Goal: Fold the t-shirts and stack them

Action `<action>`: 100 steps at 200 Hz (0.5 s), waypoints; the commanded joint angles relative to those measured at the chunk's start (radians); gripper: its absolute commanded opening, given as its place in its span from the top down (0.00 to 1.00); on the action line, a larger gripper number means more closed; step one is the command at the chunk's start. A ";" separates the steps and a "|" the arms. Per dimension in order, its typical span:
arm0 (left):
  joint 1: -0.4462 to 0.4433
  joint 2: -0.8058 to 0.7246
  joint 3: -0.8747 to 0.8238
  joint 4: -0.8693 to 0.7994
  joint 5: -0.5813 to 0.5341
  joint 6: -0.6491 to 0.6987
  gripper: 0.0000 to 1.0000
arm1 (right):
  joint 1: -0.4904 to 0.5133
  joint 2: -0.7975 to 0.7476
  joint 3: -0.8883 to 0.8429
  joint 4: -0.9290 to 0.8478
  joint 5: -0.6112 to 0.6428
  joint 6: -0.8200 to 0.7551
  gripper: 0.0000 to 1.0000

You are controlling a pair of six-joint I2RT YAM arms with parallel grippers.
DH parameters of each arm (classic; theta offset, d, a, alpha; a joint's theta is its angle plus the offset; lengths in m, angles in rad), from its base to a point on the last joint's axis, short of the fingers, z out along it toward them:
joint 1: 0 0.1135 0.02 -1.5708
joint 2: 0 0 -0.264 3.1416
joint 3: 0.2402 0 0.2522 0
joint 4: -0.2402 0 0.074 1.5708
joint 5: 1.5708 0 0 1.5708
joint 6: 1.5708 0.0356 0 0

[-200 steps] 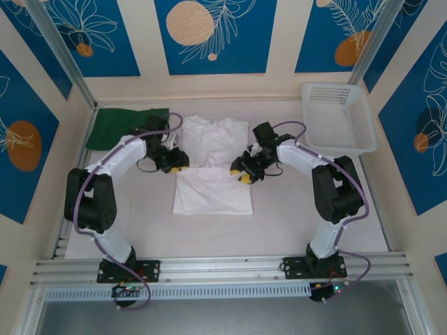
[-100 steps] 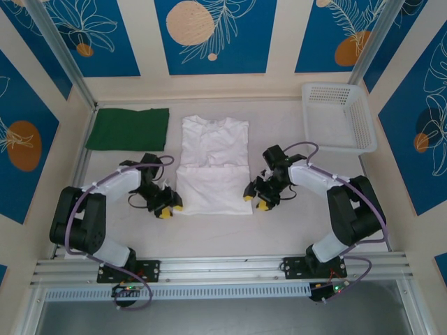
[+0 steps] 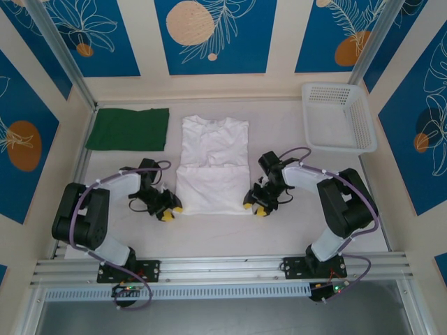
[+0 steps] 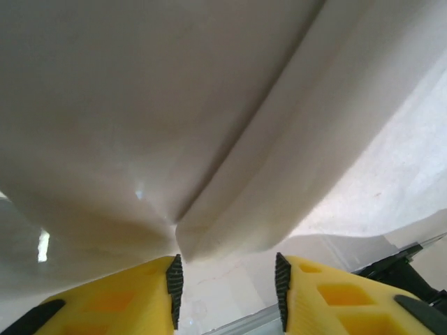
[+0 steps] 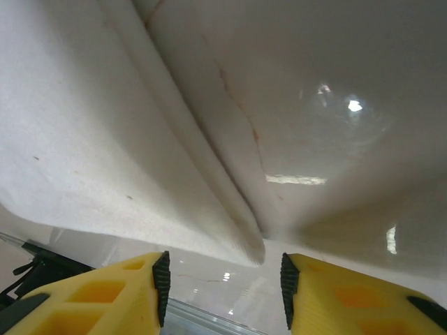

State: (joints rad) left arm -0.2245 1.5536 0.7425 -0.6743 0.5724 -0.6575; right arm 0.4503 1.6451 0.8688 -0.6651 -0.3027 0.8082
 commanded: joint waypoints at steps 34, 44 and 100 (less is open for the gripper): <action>0.014 0.040 0.007 0.036 -0.035 0.001 0.80 | 0.010 0.074 0.013 0.003 0.011 -0.016 0.76; 0.014 0.037 0.014 0.029 -0.061 0.008 0.83 | 0.008 0.075 0.015 -0.001 0.023 -0.014 0.82; 0.009 0.036 0.091 -0.125 -0.251 0.095 1.00 | -0.027 0.068 -0.008 -0.025 0.021 -0.020 1.00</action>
State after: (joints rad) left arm -0.2226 1.5856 0.7933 -0.6952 0.4553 -0.6201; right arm 0.4366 1.7000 0.8768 -0.6640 -0.3054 0.8017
